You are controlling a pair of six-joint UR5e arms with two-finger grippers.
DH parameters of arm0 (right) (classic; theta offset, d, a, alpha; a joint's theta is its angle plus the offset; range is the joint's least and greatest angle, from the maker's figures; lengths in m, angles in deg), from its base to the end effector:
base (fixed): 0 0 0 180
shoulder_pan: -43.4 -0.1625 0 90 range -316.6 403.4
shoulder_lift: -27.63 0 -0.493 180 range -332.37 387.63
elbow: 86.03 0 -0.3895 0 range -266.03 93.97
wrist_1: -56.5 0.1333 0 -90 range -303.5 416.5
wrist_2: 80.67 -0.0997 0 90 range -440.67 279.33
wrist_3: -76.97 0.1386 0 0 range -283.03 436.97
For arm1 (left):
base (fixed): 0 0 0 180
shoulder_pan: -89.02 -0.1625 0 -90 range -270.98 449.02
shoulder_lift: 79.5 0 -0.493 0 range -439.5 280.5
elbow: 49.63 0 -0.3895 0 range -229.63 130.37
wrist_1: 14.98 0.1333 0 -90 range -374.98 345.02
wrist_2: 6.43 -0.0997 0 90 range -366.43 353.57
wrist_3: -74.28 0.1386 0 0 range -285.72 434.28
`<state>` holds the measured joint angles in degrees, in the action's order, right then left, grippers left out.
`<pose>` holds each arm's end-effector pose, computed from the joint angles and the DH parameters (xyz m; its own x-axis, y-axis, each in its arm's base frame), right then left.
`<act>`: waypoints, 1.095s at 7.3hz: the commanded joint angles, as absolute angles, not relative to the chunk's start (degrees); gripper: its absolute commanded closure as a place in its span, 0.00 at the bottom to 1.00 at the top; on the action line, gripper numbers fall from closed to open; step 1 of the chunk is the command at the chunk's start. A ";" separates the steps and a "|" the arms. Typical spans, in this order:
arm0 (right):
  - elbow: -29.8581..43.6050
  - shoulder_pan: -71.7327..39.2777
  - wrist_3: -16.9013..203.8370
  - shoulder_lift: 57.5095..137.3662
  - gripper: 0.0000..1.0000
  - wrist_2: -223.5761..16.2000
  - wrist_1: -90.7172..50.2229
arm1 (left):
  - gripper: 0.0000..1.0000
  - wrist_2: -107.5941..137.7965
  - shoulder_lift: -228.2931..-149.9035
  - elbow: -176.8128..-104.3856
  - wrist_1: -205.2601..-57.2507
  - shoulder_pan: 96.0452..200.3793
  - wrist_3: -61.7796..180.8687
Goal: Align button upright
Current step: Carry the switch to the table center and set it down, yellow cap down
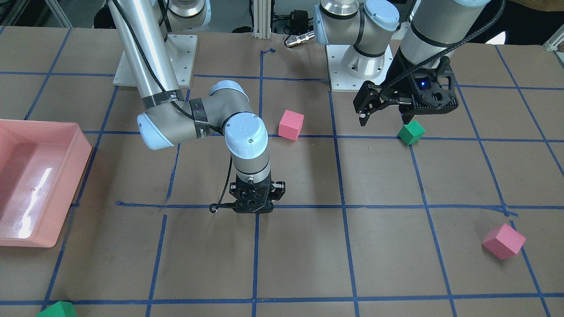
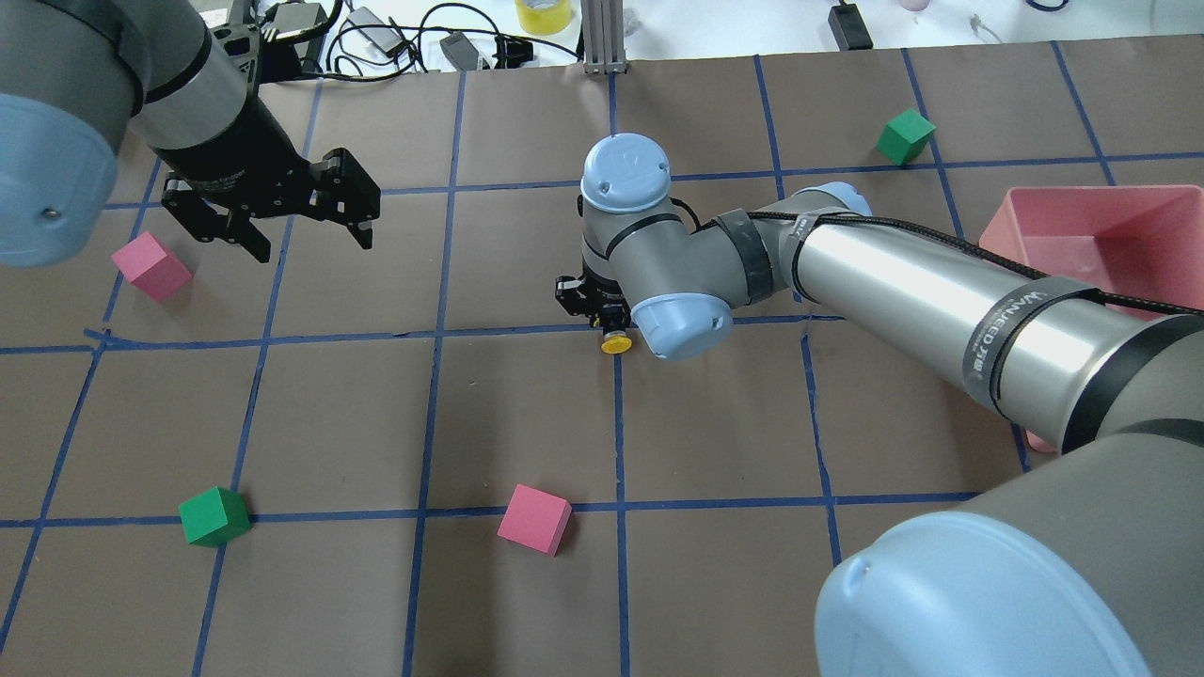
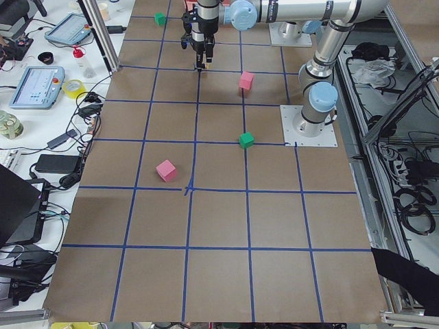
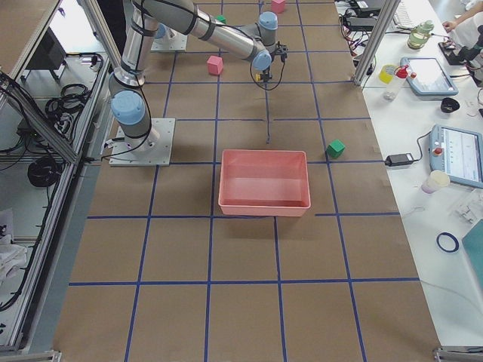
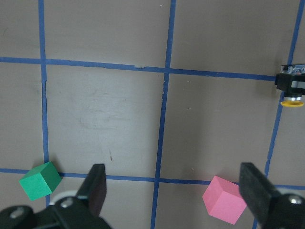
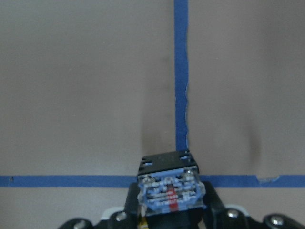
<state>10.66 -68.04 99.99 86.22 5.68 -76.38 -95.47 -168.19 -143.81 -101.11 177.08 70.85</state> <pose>0.3788 -0.5757 0.2134 -0.9956 0.0224 -0.0910 0.0272 0.9983 -0.0519 -0.1193 -0.4842 0.4990 -0.9955 -0.0933 0.0178 -0.0936 0.9955 -0.0164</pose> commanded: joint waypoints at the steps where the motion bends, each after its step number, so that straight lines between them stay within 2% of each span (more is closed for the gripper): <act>1: 11.08 -68.04 99.99 86.95 0.00 5.55 -75.96 | 0.00 -95.47 -168.19 -143.94 -101.11 177.08 70.85; 4: 11.17 -67.95 99.46 89.59 0.00 5.64 -75.43 | 0.00 -95.47 -168.19 -144.02 -101.11 177.08 70.85; 6: 12.31 -68.04 99.73 88.28 0.00 5.91 -76.21 | 0.00 -94.77 -168.10 -143.76 -100.67 177.00 70.93; 8: 8.56 -66.04 97.90 91.85 0.00 6.52 -71.77 | 0.00 -95.29 -168.10 -143.85 -100.93 177.08 70.94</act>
<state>10.69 -67.44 98.94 89.47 6.36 -74.81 -95.14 -168.08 -143.84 -100.79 177.04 70.92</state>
